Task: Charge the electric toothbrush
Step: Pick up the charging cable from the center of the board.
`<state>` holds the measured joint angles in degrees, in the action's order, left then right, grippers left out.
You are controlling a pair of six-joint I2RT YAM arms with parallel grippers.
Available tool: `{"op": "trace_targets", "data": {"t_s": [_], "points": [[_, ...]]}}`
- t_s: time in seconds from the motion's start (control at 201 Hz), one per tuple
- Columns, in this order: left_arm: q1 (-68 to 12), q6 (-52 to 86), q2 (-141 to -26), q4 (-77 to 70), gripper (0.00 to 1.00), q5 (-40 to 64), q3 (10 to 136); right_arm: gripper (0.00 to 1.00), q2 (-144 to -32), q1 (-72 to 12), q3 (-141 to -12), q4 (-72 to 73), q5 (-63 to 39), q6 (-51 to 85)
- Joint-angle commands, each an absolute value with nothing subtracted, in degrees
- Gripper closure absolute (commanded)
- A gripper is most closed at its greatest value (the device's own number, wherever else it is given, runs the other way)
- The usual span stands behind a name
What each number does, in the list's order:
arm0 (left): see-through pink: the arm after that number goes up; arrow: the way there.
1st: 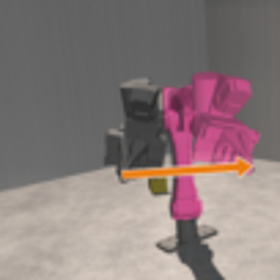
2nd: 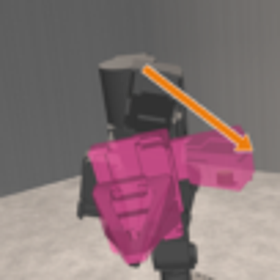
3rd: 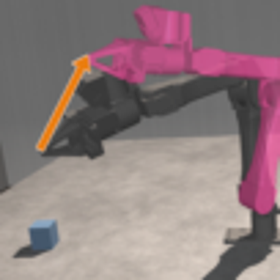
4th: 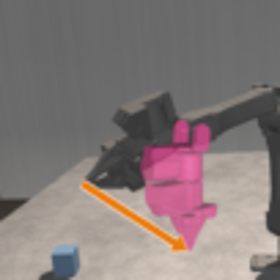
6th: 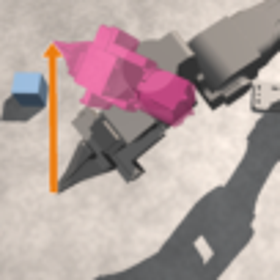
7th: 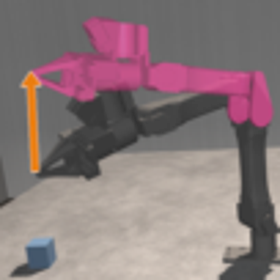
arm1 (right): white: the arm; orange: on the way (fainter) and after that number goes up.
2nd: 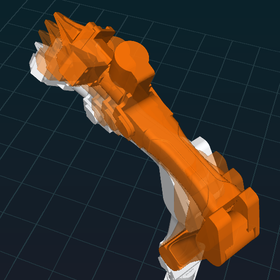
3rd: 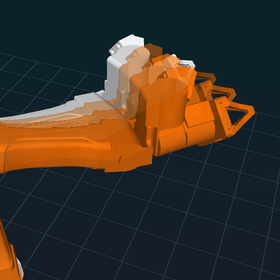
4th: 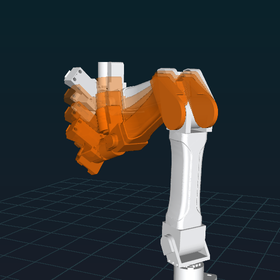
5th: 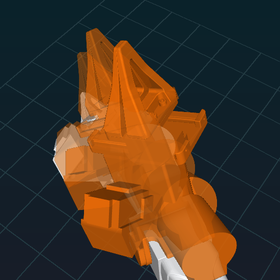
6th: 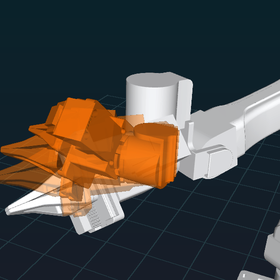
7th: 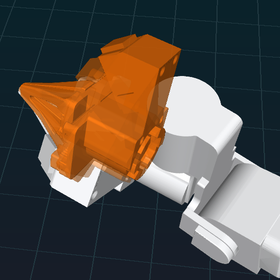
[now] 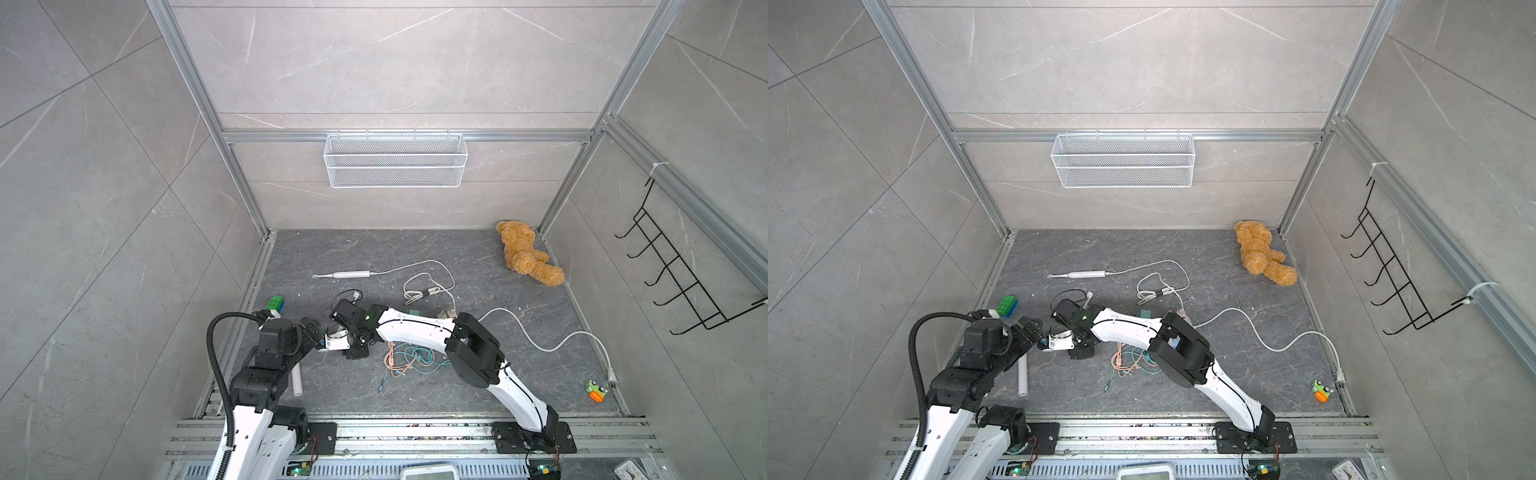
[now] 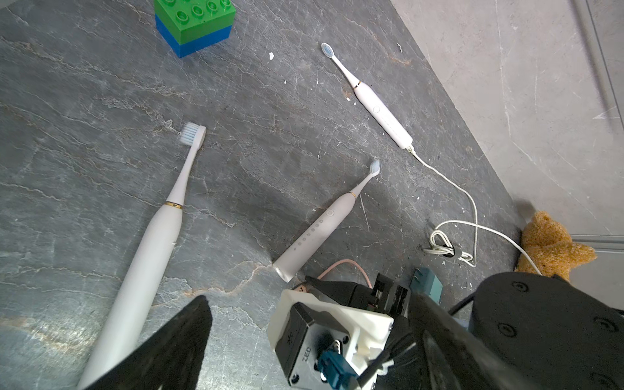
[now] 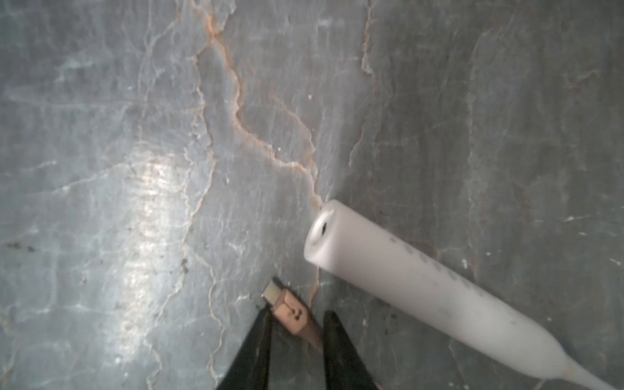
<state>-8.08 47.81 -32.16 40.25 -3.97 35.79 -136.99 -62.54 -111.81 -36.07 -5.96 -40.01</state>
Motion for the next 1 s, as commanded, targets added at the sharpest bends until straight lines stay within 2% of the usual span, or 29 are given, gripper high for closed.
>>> {"op": "trace_targets", "data": {"t_s": [0.0, 0.284, 0.473, 0.553, 0.692, 0.817, 0.991], "points": [[-7.8, 46.4, -32.0, 38.2, 0.07, -2.9, 36.1, 0.79, -141.1, -62.6, -112.1, -42.1, -3.6, -41.2], [-7.8, 46.4, -32.3, 37.4, 0.07, -1.5, 36.1, 0.94, -139.6, -62.8, -113.0, -45.5, -6.9, -41.5], [-7.8, 46.5, -32.2, 37.2, 0.07, -1.0, 36.1, 1.0, -137.7, -61.8, -114.8, -48.8, -12.5, -38.4], [-7.8, 46.4, -32.1, 37.2, 0.07, -0.7, 36.2, 1.0, -137.3, -60.7, -114.6, -49.2, -17.0, -35.8], [-7.8, 46.3, -32.2, 36.9, 0.08, -0.4, 36.0, 1.0, -138.1, -60.6, -113.4, -49.6, -15.7, -34.6], [-7.8, 46.4, -32.3, 36.7, 0.07, -0.3, 35.9, 0.88, -139.0, -60.7, -112.5, -50.4, -14.3, -33.3], [-7.8, 46.3, -32.4, 36.6, 0.08, -0.2, 35.7, 0.86, -138.9, -60.7, -109.3, -48.3, -11.5, -32.4]]}}
